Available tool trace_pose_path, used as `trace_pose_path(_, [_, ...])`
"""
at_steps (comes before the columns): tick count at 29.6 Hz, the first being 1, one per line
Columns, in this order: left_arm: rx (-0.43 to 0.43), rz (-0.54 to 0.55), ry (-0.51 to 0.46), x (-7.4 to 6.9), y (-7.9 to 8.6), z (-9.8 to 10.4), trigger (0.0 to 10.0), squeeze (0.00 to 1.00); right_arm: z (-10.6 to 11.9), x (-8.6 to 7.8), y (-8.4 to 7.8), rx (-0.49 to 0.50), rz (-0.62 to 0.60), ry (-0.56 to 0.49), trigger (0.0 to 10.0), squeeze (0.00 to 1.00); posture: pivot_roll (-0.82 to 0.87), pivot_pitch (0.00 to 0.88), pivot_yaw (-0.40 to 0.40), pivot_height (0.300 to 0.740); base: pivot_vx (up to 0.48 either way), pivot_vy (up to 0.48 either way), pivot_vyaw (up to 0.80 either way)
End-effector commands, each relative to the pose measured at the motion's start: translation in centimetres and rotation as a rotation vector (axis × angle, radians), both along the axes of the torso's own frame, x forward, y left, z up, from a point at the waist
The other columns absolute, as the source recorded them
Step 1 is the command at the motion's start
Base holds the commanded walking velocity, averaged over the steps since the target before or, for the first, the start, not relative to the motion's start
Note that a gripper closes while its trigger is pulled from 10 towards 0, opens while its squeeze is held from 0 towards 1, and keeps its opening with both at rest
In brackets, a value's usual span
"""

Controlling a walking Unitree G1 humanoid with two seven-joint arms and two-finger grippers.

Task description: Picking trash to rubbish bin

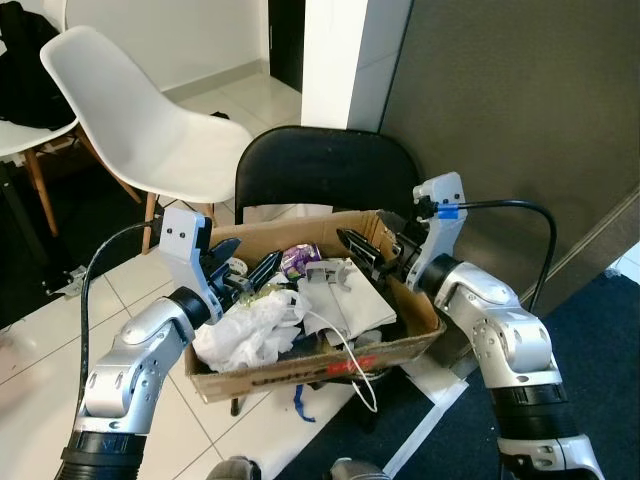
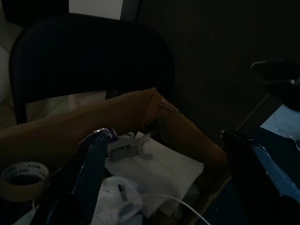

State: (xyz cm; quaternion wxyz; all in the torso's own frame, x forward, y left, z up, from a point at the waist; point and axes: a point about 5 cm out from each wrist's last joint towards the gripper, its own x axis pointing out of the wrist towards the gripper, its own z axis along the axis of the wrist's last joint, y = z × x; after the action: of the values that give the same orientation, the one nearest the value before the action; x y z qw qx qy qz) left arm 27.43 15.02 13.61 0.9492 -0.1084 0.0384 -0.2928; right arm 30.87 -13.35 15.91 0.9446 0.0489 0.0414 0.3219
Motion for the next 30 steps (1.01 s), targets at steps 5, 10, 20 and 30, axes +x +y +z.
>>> trace_pose_path(5, [0.018, -0.004, 0.002, 0.08, -0.46, -0.43, 10.0, 0.0, -0.47, -0.23, -0.05, -0.013, 0.005, 0.0, 10.0, 0.0, -0.05, 0.0, -0.029, 0.74, -0.349, 0.0, 0.0])
trace_pose_path(10, [0.018, -0.013, -0.003, 0.11, -0.75, -0.44, 10.0, 0.0, -0.65, -0.17, -0.2, -0.008, 0.002, 0.003, 10.0, 0.0, -0.05, 0.0, -0.029, 0.74, -0.348, 0.0, 0.0])
trace_pose_path(20, [0.019, -0.022, -0.006, 0.09, -1.02, -0.52, 10.0, 0.0, -0.77, -0.16, -0.32, -0.011, -0.003, 0.001, 10.0, 0.0, -0.05, 0.0, -0.029, 0.74, -0.348, 0.0, 0.0])
trace_pose_path(30, [0.019, -0.03, -0.01, 0.13, -1.2, -0.5, 10.0, 0.0, -0.81, -0.13, -0.36, -0.014, -0.005, -0.004, 10.0, 0.0, -0.05, 0.0, -0.027, 0.74, -0.348, 0.0, 0.0])
